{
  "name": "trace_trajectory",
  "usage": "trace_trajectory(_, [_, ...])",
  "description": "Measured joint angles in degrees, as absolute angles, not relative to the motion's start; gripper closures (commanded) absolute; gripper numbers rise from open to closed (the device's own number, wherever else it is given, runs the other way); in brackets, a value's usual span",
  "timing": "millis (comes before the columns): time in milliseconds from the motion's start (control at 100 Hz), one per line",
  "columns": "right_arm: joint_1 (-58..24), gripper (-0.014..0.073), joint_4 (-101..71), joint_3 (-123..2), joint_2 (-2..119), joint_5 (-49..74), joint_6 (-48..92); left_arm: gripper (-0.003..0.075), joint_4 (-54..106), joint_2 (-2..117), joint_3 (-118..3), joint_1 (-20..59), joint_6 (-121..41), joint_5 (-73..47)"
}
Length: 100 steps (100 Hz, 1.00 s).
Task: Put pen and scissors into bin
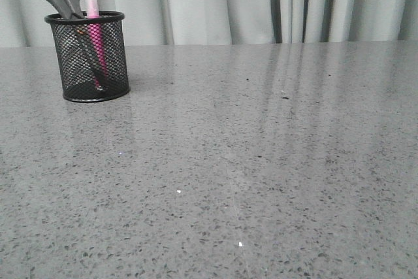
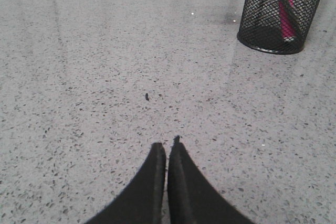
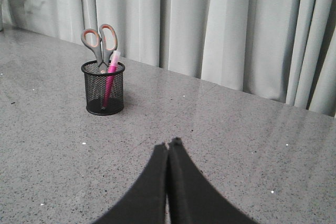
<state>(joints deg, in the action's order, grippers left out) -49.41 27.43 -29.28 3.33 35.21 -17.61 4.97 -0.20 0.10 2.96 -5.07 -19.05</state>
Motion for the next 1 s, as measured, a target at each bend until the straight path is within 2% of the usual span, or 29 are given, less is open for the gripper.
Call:
trace_trajectory(770, [-49.1, 0.0652, 27.9, -26.2, 3.3, 35.7, -17.6, 0.0739, 5.0, -0.2, 0.1, 3.0, -5.1, -19.0])
trace_trajectory(870, [-46.1, 0.0652, 27.3, -23.1, 3.3, 34.9, -17.6, 0.0739, 5.0, -0.2, 0.1, 3.0, -5.1, -19.0])
trace_trajectory(1000, [-36.6, 0.0652, 21.3, -17.9, 3.3, 33.9, -16.0, 0.0739, 5.0, -0.2, 0.1, 3.0, -5.1, -19.0])
